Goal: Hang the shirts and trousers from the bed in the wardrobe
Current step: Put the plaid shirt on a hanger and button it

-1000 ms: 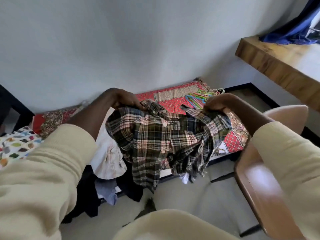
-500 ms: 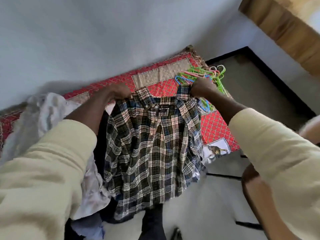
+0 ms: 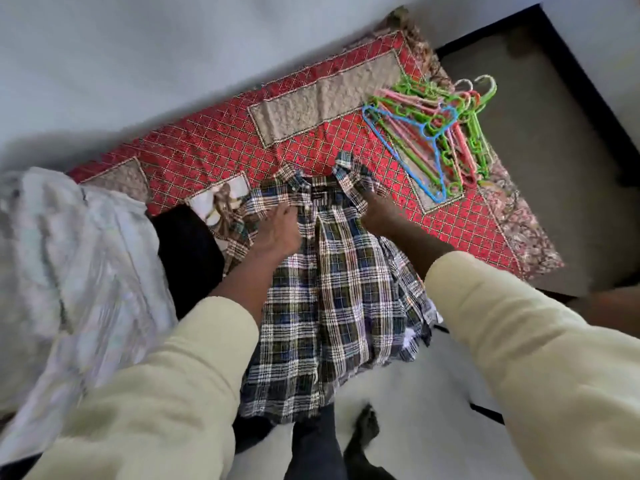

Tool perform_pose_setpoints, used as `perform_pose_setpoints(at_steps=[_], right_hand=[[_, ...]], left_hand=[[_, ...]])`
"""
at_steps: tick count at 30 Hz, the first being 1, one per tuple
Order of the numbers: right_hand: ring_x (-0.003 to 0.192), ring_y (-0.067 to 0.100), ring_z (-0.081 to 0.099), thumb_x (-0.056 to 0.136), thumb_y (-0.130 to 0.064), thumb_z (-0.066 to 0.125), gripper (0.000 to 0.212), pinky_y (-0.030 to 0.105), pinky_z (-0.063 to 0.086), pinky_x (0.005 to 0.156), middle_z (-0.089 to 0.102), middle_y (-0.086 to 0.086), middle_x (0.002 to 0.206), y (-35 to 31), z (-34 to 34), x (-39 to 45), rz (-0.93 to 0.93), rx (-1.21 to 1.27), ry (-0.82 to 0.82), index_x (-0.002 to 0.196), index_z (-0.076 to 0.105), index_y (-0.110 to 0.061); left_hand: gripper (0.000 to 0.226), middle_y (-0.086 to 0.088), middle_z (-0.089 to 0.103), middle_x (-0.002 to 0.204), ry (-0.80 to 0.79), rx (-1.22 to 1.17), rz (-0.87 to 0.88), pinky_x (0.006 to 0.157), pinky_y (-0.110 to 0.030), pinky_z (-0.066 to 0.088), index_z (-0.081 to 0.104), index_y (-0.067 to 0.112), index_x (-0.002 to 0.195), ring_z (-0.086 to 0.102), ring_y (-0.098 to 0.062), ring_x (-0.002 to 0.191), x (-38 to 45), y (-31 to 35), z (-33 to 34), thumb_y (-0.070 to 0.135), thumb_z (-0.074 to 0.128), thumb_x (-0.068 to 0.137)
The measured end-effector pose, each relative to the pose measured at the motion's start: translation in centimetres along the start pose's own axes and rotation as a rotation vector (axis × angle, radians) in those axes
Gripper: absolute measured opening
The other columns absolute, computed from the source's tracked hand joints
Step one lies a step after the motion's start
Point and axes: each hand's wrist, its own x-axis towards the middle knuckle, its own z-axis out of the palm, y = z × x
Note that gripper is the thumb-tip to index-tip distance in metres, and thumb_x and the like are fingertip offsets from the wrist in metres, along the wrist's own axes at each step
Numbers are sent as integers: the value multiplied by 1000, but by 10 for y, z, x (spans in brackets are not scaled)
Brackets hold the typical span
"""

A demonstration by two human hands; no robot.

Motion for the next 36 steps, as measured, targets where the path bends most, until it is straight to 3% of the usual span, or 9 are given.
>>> perform_pose_setpoints(at_steps=[4,8,13,17,23,25,29,31,36], right_hand=[[98,32,62,85,-1,49,51,45,56,84,62,19,119,6,9,-10,-15,-23,-3,135,45,-4],[95,28,63,83,5,45,56,43,58,77,62,17,122,17,8,-16,-25,-22,26,138,45,-4],[96,30,62,87,2,45,49,38,56,76,63,14,116,51,-20,-13,-13,-53,93,134,49,-8],[96,37,63,86,0,46,32,41,54,76,64,21,107,91,-49,4,-19,-68,157,116,55,-2],[90,42,63,88,-5,50,9,37,42,64,66,25,97,178,-63,74,97,-22,205,93,58,-3],[92,44,64,89,-7,51,14,39,45,66,67,27,98,211,-57,105,163,30,198,94,62,1],[92,45,64,88,-7,49,18,43,49,69,67,28,98,267,-38,171,189,89,262,97,62,2],[92,45,62,88,-7,48,21,44,46,66,64,26,105,279,-28,201,156,104,341,105,58,-1],[94,43,63,94,-9,45,38,40,37,62,53,18,124,284,-11,248,184,10,446,132,48,-9]], left_hand=[[67,-14,24,158,-71,31,17,115,-48,32,29,7,149,28,-33,141,-4,0,8,10,59,90],[64,-16,27,156,-62,4,26,115,-48,32,31,6,148,29,-34,141,-4,13,5,6,57,90],[68,-15,20,160,-37,-40,42,115,-49,33,27,9,151,26,-34,144,9,57,-4,2,55,90],[66,-13,24,159,-13,-109,107,111,-45,39,30,9,151,34,-32,140,31,109,-8,1,56,91],[56,-11,46,144,58,-162,137,85,-33,47,38,11,147,54,-28,118,113,187,9,0,53,94],[55,-11,47,143,63,-198,114,84,-32,45,38,12,147,55,-28,117,148,208,25,3,55,95],[56,-9,45,147,51,-315,109,96,-45,51,36,16,148,58,-28,117,218,246,71,6,54,96],[56,-8,44,149,58,-344,118,105,-45,46,36,16,148,50,-27,128,246,258,97,5,54,95],[50,-7,48,145,171,-407,82,108,-43,42,41,15,145,49,-25,129,272,265,144,10,55,97]])
